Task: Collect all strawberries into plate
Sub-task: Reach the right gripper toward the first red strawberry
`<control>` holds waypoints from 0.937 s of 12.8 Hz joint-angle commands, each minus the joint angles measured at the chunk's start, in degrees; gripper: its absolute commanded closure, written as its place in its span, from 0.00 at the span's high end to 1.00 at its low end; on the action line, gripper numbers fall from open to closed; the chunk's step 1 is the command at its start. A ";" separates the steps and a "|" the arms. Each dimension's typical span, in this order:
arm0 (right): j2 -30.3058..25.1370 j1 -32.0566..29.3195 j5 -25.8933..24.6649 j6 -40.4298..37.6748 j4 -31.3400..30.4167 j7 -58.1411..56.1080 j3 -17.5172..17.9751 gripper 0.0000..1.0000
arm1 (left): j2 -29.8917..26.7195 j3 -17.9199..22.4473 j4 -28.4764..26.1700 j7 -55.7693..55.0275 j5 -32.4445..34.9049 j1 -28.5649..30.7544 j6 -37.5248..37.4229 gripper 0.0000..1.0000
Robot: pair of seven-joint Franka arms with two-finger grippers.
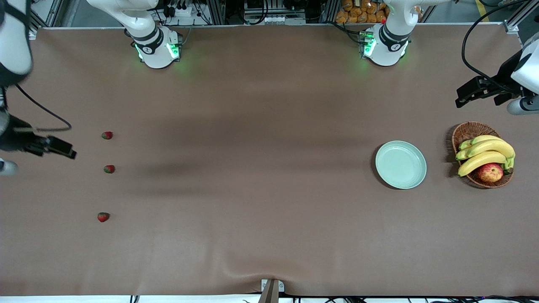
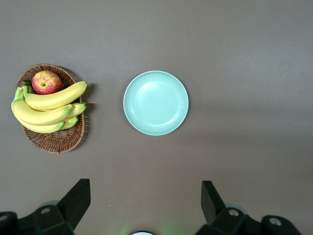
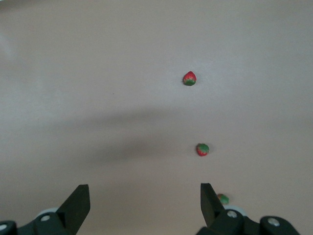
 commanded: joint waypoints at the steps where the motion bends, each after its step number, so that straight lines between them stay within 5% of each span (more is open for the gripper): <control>1: 5.64 -1.23 0.55 5.83 0.48 -0.35 0.26 1.00 | -0.17 -0.30 0.47 -0.80 1.46 -0.31 -1.16 1.00; 8: 19.97 -5.19 0.99 28.07 0.83 -9.12 0.44 1.00 | 0.18 -3.11 0.38 -4.49 1.37 -0.22 -1.16 1.00; 12: 26.40 -4.84 0.99 34.22 3.56 -9.40 0.52 1.00 | 0.97 -3.56 0.81 -4.67 1.19 -0.49 -0.81 1.00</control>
